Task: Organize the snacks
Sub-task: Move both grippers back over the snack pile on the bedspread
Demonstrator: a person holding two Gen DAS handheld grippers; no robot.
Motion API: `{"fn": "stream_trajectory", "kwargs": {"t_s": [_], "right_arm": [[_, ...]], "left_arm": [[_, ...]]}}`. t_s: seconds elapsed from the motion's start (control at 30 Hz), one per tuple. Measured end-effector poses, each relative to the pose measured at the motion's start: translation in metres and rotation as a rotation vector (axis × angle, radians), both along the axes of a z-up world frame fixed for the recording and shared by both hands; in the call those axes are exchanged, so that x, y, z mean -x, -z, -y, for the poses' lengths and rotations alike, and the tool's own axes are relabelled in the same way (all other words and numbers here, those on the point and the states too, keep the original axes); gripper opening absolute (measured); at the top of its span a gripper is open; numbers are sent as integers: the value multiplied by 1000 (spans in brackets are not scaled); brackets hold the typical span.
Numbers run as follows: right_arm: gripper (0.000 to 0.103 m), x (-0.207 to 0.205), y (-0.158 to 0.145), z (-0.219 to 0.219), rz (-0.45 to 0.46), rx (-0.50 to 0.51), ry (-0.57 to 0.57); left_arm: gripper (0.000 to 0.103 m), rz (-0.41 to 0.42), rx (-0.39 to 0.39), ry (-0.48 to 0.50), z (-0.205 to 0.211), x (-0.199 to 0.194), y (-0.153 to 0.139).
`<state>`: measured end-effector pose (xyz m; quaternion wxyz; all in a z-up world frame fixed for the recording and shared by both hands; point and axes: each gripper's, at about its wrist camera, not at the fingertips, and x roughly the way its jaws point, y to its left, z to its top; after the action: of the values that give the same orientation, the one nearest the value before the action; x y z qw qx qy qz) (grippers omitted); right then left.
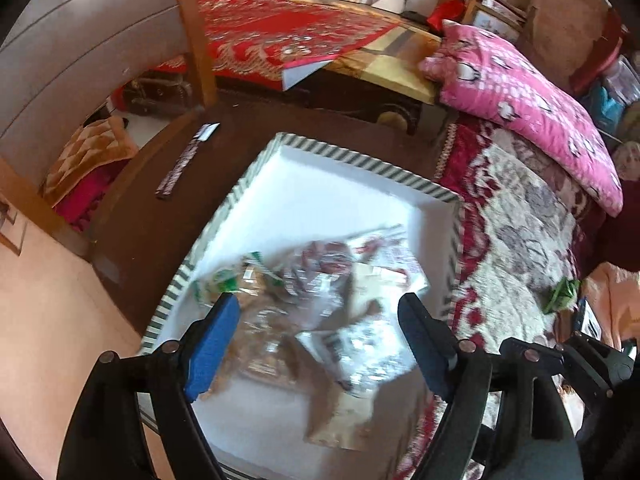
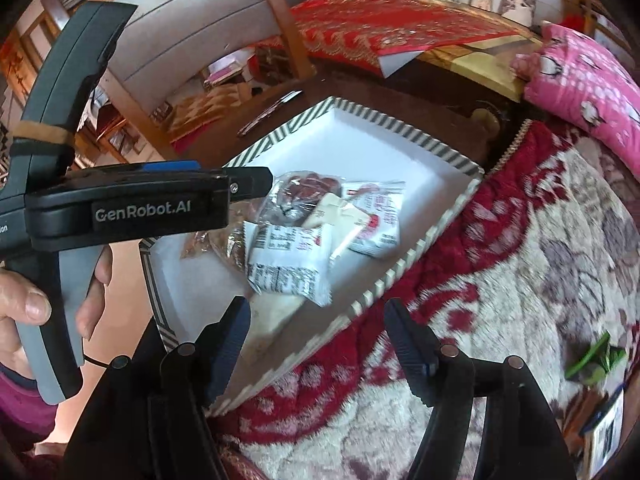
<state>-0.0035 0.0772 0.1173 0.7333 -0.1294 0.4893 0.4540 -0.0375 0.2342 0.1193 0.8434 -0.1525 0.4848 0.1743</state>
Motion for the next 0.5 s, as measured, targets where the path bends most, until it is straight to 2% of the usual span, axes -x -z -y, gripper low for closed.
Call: {"fn": "stream_trajectory", "kwargs": {"t_s": [0.5], "right_arm": [[75, -14, 16, 106, -26, 21, 194]], "left_arm": [[81, -31, 11, 208, 106, -37, 8]]}}
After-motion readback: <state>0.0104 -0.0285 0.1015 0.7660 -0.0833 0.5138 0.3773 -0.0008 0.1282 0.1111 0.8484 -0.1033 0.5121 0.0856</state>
